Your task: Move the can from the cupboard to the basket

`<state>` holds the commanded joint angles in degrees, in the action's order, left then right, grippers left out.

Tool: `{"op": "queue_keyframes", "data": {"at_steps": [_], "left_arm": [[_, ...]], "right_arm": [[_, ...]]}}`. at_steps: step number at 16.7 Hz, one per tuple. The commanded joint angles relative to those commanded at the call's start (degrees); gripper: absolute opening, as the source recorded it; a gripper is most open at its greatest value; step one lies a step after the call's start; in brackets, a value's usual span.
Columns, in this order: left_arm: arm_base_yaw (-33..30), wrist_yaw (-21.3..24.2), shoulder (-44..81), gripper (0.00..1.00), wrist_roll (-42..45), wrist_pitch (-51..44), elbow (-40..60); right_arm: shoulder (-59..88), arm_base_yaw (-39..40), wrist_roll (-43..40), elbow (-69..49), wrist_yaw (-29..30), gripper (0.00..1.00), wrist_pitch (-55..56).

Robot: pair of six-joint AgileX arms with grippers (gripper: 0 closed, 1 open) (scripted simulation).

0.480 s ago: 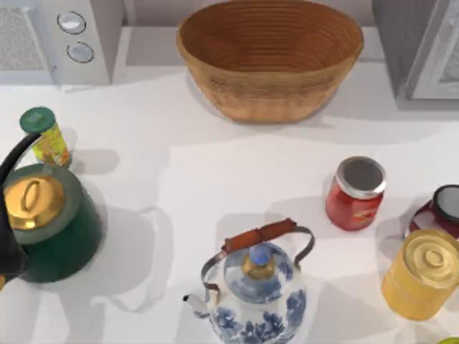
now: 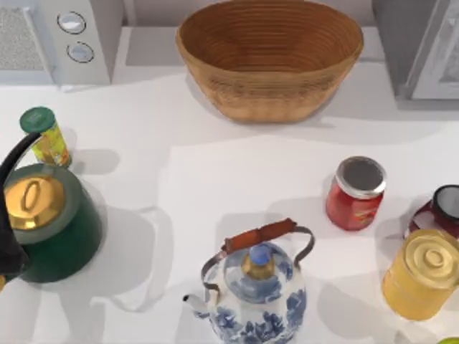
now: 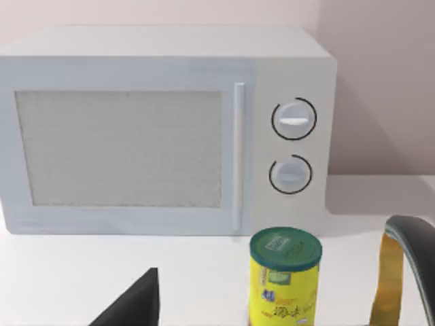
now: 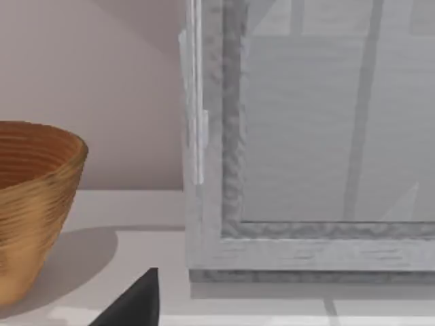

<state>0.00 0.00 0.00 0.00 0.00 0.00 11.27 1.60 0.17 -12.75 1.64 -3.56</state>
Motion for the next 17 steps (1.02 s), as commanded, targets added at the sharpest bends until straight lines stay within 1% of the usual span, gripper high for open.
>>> {"op": "queue_keyframes", "data": {"at_steps": [3, 12, 15, 17], "left_arm": [[0.0, 0.0, 0.0, 1.00, 0.0, 0.0, 0.0], [0.0, 0.0, 0.0, 1.00, 0.0, 0.0, 0.0], [0.0, 0.0, 0.0, 1.00, 0.0, 0.0, 0.0], [0.0, 0.0, 0.0, 1.00, 0.0, 0.0, 0.0]], "right_arm": [[10.7, 1.5, 0.1, -13.9, 1.6, 1.00, -3.4], [45.9, 6.4, 0.5, -62.8, 6.8, 1.00, -14.5], [55.3, 7.6, 0.6, -75.1, 8.2, 1.00, -17.4], [60.0, 8.3, 0.7, -81.2, 8.9, 1.00, -18.9]]}}
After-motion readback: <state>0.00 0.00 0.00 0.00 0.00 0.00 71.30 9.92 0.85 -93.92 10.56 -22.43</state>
